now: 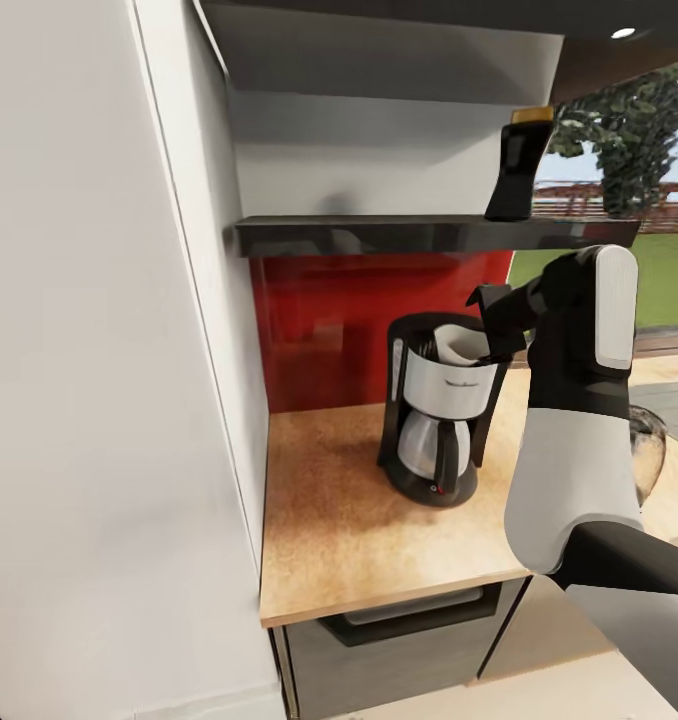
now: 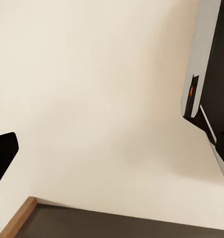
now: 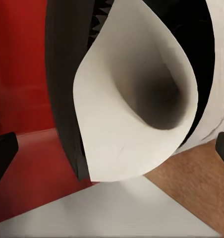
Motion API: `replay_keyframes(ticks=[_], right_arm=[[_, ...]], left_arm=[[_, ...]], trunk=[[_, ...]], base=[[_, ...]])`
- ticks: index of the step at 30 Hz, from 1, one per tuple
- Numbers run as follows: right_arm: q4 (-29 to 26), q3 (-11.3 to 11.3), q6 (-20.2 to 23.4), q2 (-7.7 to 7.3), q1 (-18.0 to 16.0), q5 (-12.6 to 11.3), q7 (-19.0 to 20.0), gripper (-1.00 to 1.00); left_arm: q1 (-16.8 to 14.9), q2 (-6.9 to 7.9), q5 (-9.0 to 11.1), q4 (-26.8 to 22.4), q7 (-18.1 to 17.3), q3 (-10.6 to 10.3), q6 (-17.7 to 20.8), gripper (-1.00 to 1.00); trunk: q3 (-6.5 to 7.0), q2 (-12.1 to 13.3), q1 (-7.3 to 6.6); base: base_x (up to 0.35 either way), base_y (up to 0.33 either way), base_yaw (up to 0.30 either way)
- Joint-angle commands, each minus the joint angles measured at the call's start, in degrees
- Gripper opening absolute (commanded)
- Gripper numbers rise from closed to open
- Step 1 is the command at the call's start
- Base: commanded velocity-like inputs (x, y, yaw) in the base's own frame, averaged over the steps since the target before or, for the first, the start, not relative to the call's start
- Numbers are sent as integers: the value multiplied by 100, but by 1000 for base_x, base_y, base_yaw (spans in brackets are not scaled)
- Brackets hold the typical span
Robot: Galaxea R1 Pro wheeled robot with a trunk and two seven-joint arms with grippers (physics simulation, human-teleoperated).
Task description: Set up a coffee station on the kitchen countertop: keep the coffee maker on the countertop, move the bottle of coffee from the kitchen shelf to the counter next to the coffee maker, place a paper coffee filter on top of the coffee maker, put the saucer next to the coffee maker with the coffee cup on the saucer, and place the electric kettle next to the coffee maker.
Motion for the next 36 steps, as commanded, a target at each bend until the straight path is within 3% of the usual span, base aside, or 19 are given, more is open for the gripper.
replay_keyframes(ticks=[1, 13, 28, 32, 36], right_arm=[[-3, -14, 60, 5, -7, -25, -30, 100], [-6, -14, 60, 5, -7, -25, -30, 100], [14, -14, 60, 27, 4, -84, -30, 100], [19, -12, 98, 32, 187, -304, -30, 100], [3, -13, 423, 25, 718, -557, -30, 100]], left_arm=[[2, -1, -23, -11, 6, 41, -1, 100], [2, -10, -27, -17, 6, 41, -1, 100], [2, -10, -33, -20, 6, 35, -1, 100], [2, -10, -39, -25, 6, 39, -1, 100], [2, -10, -40, -27, 6, 47, -1, 100]], trunk=[[-12, -12, 2], [-12, -12, 2], [-12, -12, 2], [-12, -12, 2], [-12, -12, 2]], base=[[-225, 0, 0], [-282, 0, 0], [-93, -85, 0], [-240, -191, 0], [-257, -194, 0]])
